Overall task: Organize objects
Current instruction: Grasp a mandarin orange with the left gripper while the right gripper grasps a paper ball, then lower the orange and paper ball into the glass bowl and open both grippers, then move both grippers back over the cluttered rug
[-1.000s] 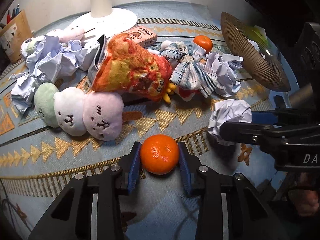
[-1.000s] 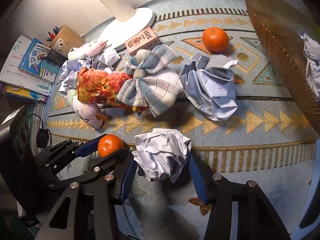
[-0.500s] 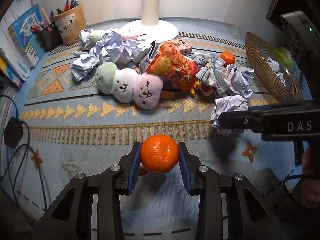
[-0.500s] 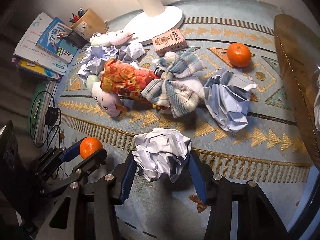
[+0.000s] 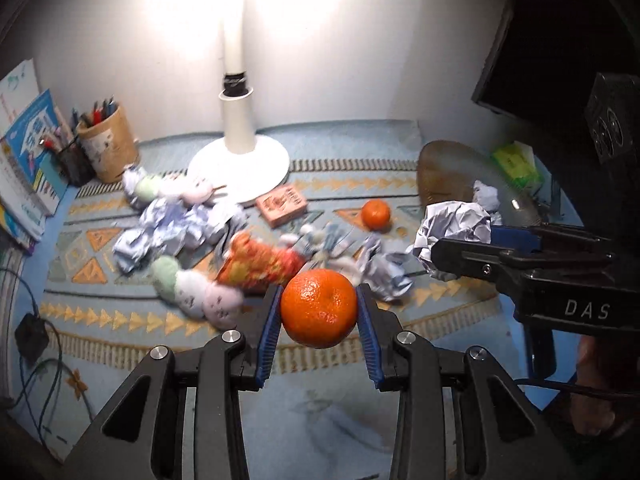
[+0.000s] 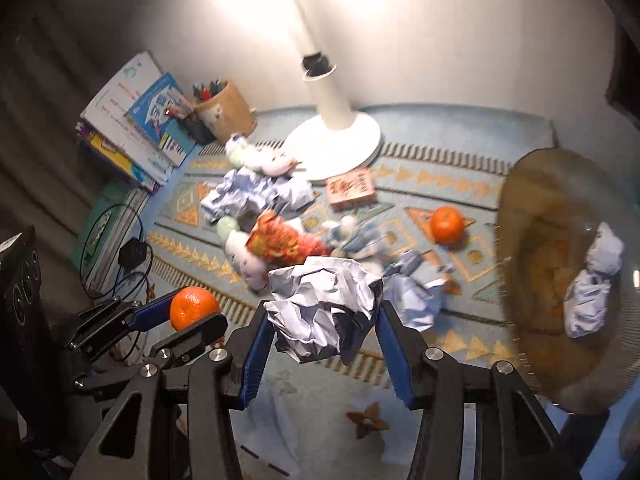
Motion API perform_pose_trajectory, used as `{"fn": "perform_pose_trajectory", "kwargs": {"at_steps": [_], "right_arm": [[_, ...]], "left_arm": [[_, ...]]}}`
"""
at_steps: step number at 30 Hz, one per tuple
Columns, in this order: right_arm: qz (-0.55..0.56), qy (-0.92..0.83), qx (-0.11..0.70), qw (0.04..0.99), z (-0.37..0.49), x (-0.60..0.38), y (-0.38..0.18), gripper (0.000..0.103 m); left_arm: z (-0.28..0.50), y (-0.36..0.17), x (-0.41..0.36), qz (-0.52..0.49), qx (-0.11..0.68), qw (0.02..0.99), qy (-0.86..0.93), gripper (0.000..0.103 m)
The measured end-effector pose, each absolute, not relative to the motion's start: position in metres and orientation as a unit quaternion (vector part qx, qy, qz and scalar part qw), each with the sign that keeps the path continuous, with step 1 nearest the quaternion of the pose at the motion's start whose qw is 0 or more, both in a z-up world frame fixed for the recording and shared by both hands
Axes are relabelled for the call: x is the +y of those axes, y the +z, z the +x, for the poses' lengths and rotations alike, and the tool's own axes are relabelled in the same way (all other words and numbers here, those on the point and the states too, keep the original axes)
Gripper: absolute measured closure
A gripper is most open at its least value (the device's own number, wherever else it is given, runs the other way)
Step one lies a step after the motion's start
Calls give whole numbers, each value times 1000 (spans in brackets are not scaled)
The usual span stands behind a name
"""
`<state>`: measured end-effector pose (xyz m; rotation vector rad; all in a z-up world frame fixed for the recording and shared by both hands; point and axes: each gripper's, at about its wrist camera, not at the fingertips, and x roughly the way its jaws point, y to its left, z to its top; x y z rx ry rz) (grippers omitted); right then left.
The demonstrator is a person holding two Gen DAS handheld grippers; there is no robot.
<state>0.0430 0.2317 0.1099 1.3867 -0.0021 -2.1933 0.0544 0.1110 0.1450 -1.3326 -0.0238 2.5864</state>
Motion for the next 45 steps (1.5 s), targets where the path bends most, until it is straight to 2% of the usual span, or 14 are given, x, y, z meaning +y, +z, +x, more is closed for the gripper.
{"fn": "perform_pose_trajectory", "kwargs": {"at_steps": [5, 11, 19, 20, 21, 22, 24, 34, 45], "right_arm": [[498, -848, -38, 175, 37, 305, 130, 53], [517, -849, -97, 46, 35, 401, 117, 53], [524, -843, -120, -4, 33, 450, 109, 53], [523, -844, -118, -2, 31, 450, 110, 53], [521, -845, -117, 1, 29, 451, 111, 49], [520, -846, -116, 2, 27, 450, 111, 47], [520, -846, -120, 0, 24, 451, 110, 33], [537, -833, -135, 12, 23, 453, 94, 33], [545, -830, -85, 77, 26, 409, 93, 33]], "left_arm": [[24, 155, 180, -443, 12, 201, 873, 70], [-3, 136, 257, -468, 27, 262, 844, 70], [-14, 127, 293, -474, 34, 274, 836, 69], [-16, 128, 295, -472, 34, 274, 837, 66], [-17, 130, 295, -469, 32, 277, 838, 53], [-18, 133, 294, -463, 29, 279, 841, 47], [-17, 139, 292, -448, 26, 270, 852, 19], [3, 124, 270, -473, 7, 236, 849, 18], [47, 108, 250, -501, -2, 190, 844, 18]]}}
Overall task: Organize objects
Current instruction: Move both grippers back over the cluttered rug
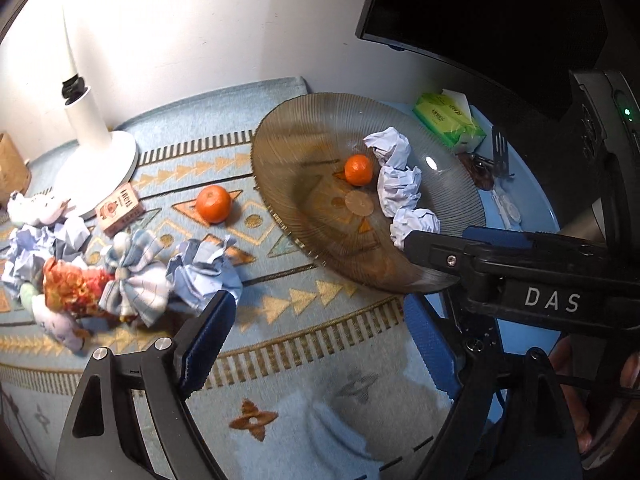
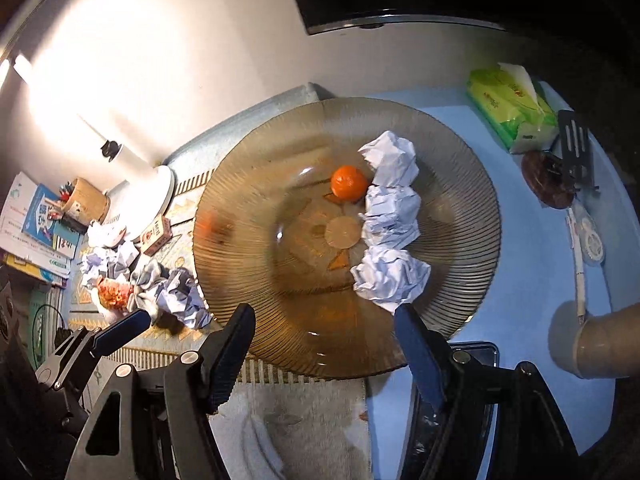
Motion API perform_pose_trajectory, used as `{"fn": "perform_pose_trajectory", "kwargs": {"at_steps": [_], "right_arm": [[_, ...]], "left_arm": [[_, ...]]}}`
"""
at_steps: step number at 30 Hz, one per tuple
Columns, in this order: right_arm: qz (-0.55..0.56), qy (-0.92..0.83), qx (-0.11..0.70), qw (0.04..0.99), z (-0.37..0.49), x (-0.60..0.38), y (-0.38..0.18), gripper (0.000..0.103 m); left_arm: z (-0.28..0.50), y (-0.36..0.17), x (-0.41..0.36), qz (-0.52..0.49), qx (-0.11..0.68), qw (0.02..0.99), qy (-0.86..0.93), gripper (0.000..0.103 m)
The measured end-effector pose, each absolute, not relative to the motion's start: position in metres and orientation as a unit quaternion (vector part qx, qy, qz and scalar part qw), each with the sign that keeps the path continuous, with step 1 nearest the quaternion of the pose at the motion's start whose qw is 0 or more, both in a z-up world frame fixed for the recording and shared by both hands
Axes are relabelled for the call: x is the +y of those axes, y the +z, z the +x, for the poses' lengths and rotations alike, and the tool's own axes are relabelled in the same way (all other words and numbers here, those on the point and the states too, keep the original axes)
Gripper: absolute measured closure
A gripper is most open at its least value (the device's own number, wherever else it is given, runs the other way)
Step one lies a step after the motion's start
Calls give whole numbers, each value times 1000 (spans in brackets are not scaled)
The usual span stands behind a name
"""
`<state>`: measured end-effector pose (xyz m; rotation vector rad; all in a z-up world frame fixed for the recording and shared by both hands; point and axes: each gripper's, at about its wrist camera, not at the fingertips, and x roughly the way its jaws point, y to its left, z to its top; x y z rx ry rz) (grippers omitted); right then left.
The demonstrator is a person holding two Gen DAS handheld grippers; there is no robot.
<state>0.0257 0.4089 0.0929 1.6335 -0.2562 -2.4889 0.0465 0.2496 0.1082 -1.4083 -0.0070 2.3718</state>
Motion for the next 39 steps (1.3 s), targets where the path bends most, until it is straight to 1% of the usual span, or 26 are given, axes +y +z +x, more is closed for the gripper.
{"fn": "perform_pose_trajectory", "kwargs": {"at_steps": [8, 15, 21, 25, 27, 30, 34, 39], "right_arm": [[564, -812, -44, 141, 34, 344, 80, 33], [564, -810, -24, 158, 35, 281, 84, 33], [564, -802, -5, 195, 50, 210, 82, 33], [568, -796, 17, 210, 60, 164, 73, 33], [570, -793, 27, 213, 63, 146, 69, 33], [564, -793, 40, 224, 61, 123, 70, 33], [554, -794, 38, 247, 42, 92, 80, 33], [545, -797, 24, 260, 5, 49, 88, 33]], "left_arm": [[57, 99, 174, -510, -58, 128, 848, 18], [54, 96, 85, -511, -91, 81, 851, 18], [44, 71, -17, -534, -172, 46, 827, 18], [30, 61, -60, -534, -200, 36, 821, 18], [19, 61, -77, -528, -198, 36, 825, 18], [-4, 63, -98, -523, -172, 37, 834, 18], [-36, 58, -110, -532, -111, 55, 838, 18], [-63, 37, -110, -552, -59, 97, 826, 19]]}}
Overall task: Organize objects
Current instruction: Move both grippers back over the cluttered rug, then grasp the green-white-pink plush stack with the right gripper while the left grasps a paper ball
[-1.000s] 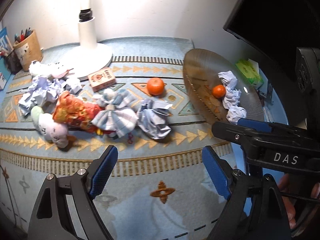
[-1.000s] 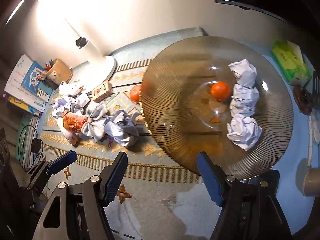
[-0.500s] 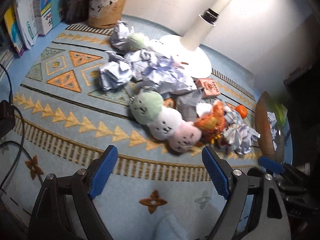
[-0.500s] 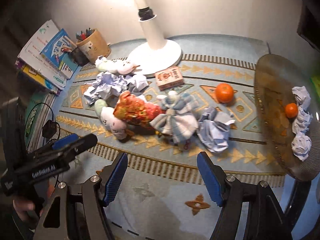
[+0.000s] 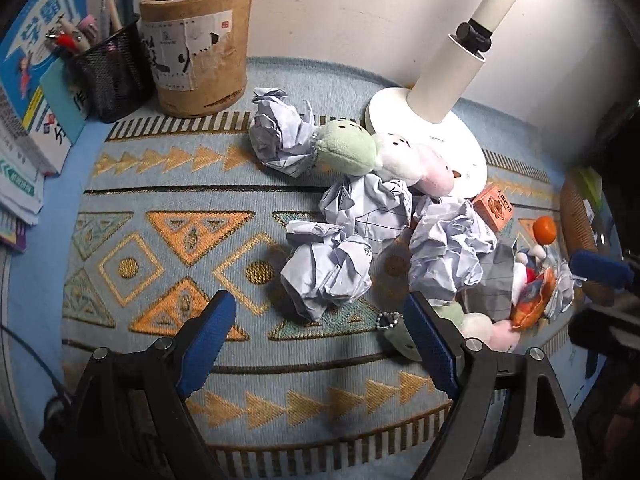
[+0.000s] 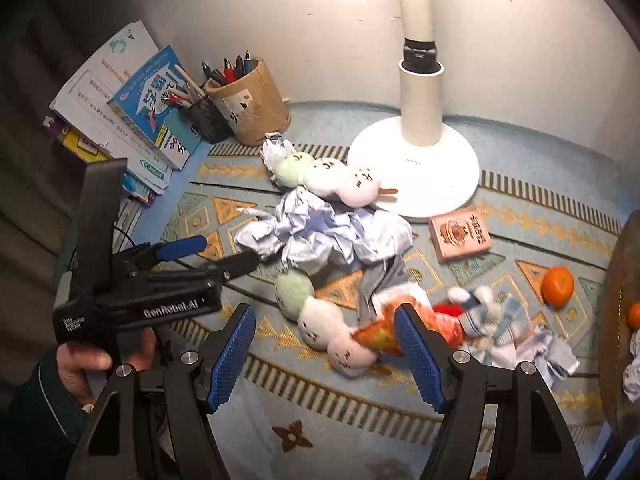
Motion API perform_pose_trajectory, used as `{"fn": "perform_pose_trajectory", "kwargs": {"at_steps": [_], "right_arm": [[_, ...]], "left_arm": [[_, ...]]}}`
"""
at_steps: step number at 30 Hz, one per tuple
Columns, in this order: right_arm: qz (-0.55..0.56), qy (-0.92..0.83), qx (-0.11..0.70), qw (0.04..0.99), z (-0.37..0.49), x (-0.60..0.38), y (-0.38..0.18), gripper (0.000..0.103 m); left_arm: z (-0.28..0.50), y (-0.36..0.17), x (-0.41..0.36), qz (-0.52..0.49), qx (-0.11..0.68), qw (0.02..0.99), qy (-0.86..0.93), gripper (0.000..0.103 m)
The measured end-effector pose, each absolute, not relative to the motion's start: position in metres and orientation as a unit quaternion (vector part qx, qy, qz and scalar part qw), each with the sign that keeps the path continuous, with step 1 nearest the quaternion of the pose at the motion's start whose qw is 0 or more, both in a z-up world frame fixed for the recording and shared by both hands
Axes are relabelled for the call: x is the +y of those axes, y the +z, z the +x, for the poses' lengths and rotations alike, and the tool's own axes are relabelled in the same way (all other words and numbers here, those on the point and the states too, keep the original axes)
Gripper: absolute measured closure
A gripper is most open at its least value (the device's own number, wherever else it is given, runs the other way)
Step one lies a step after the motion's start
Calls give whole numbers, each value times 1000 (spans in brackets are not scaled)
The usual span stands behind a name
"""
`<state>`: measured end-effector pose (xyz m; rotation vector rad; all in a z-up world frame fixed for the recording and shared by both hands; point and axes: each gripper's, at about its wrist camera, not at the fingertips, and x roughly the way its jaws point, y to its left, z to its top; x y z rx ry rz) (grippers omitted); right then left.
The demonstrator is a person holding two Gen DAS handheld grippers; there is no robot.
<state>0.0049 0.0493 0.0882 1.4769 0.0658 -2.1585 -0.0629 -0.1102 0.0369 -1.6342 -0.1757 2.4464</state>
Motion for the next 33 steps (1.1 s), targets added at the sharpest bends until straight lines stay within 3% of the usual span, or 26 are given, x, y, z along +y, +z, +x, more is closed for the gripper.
{"fn": "perform_pose_trajectory", "kwargs": {"at_steps": [6, 8, 10, 12, 20, 28, 29, 30, 33], "right_arm": [[544, -803, 33, 241, -44, 17, 80, 33], [543, -804, 49, 237, -64, 9, 74, 33], [543, -800, 87, 241, -81, -2, 66, 33], [537, -794, 151, 243, -92, -13, 59, 33], [534, -733, 289, 305, -111, -42, 20, 33], [577, -723, 196, 326, -152, -33, 13, 33], [586, -721, 175, 328, -155, -28, 12, 38], [595, -716, 150, 334, -157, -23, 11, 49], [588, -729, 113, 331, -151, -8, 16, 54]], "left_arm": [[-78, 25, -110, -551, -66, 141, 820, 22], [-82, 22, -110, -552, -70, 150, 817, 29], [-85, 18, -112, -554, -74, 157, 814, 36], [-86, 14, -114, -556, -83, 162, 811, 49], [-88, 13, -120, -549, -109, 165, 812, 56], [-85, 14, -121, -548, -114, 158, 813, 56], [-84, 15, -122, -548, -116, 156, 814, 58], [-82, 17, -122, -546, -118, 154, 815, 60], [-76, 26, -126, -536, -128, 144, 822, 61]]}}
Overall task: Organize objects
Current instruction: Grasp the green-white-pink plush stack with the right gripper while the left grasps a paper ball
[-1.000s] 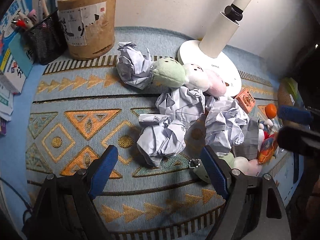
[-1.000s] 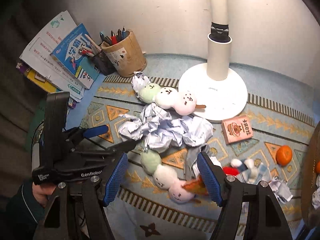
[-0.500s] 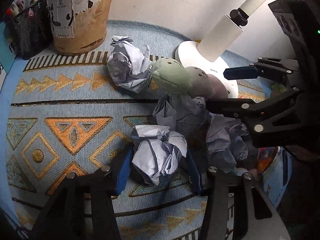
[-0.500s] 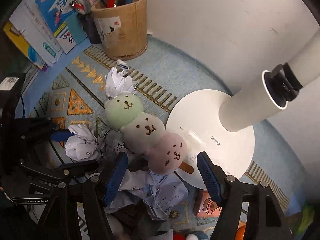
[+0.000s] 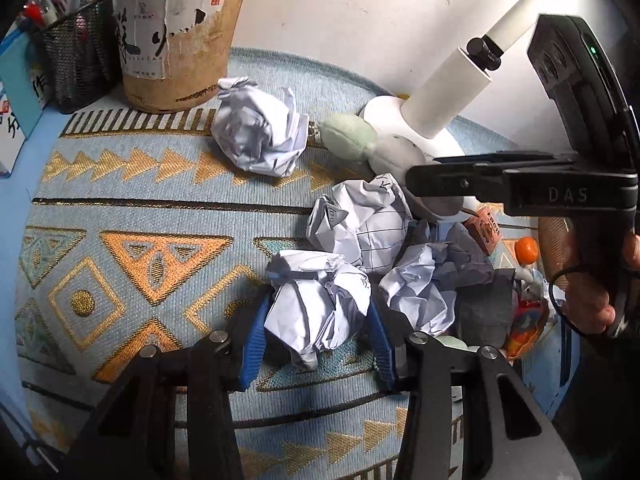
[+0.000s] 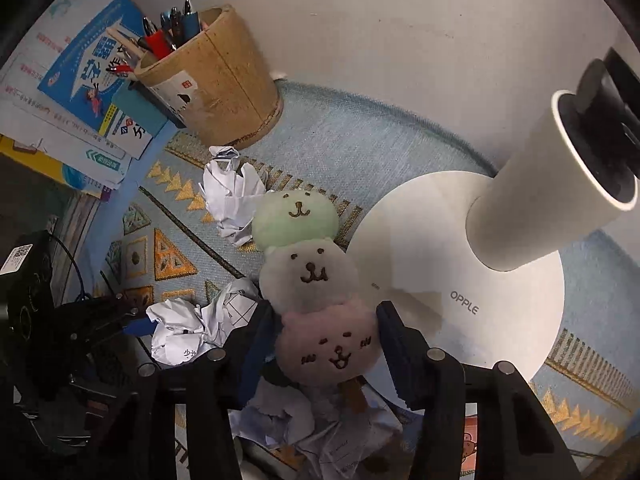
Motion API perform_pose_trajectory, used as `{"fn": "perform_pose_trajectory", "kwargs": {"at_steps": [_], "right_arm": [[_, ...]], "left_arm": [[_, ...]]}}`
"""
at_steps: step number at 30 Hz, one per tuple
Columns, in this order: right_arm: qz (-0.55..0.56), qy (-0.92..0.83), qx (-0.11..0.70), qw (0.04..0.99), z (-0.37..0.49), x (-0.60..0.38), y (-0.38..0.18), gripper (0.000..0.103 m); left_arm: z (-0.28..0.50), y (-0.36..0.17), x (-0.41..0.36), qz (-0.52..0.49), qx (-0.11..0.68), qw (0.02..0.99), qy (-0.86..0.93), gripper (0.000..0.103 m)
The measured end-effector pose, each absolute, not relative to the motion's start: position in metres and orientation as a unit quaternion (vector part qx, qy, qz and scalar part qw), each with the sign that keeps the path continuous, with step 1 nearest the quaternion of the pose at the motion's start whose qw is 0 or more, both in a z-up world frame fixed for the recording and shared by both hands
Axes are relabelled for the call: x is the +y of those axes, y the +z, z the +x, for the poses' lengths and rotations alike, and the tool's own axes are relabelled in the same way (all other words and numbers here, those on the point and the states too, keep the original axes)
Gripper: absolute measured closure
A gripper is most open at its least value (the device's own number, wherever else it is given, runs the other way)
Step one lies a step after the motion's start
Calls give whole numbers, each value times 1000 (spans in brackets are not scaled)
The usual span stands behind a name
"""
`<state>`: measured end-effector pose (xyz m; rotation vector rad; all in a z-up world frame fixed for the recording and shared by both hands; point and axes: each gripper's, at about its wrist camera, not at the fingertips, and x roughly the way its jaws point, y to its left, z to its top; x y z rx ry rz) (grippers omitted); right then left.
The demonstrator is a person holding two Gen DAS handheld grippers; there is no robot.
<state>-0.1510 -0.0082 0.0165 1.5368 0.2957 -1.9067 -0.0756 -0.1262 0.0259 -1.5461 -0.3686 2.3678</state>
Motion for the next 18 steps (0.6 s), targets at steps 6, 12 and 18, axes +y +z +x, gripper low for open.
{"fn": "perform_pose_trajectory", "kwargs": {"at_steps": [6, 12, 18], "right_arm": [[552, -769, 48, 318, -114, 26, 57, 54], [523, -798, -31, 298, -61, 83, 98, 54], [515, -817, -84, 246, -12, 164, 110, 54]], "left_arm": [[-53, 65, -130, -501, -134, 129, 845, 61], [-26, 107, -103, -467, -124, 155, 862, 61], [-15, 136, -36, -452, -93, 210, 862, 61]]}}
